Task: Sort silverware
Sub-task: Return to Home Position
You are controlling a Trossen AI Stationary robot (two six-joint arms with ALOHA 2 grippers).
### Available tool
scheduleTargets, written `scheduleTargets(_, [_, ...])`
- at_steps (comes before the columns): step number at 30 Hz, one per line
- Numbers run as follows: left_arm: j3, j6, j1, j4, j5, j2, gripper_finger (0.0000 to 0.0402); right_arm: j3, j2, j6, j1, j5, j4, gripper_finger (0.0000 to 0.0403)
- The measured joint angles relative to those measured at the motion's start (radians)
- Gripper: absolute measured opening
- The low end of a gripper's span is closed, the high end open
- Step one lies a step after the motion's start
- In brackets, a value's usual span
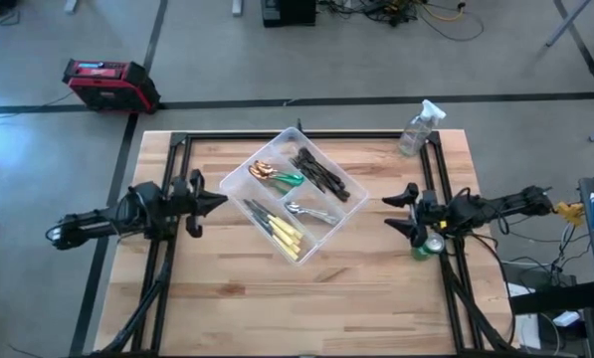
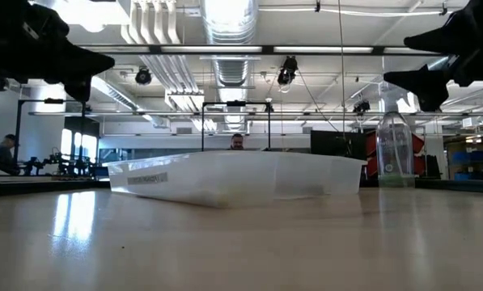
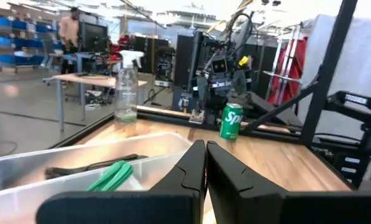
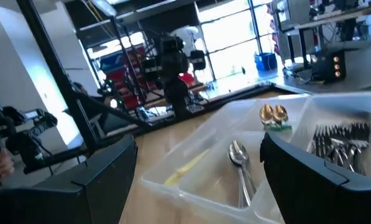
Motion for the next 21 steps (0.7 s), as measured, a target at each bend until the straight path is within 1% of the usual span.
scheduleTargets(2, [0.003,0.003,-0.010,-0.019,-0.002,0.005,0.0000,0.000,-0.006,0.002,-0.005,-0.001,0.000,0.0314])
scheduleTargets(4, [0.004,0.004,-0.024,-0.004,-0.003,0.024,0.0000,0.000,-0.007,-0.002,-0.007,-0.004,0.008,0.0314])
scheduleTargets(7, [-0.002,0.019,-0.047,-0.010,-0.008,0.001,0.0000,0.000,-0.001,-0.044,-0.008,-0.017,0.003,0.0314])
scheduleTargets(12, [-0.039,0.059,-0.092,0.117,-0.003,0.002,0.0000,0.000,0.010,-0.050,-0.008,-0.037,-0.017,0.0314])
scheduleTargets(14, [-0.079,0.078,-0.107,0.198,-0.001,0.002,0.0000,0.000,0.014,-0.050,-0.008,-0.061,-0.019,0.0314])
scheduleTargets(18, [-0.087,0.085,-0.117,0.185,-0.009,0.003,0.0000,0.000,0.013,-0.051,-0.008,-0.106,-0.022,0.0314])
scheduleTargets(21, [-0.087,0.113,-0.117,0.182,-0.010,0.002,0.0000,0.000,0.005,-0.051,-0.008,-0.164,-0.020,0.0314])
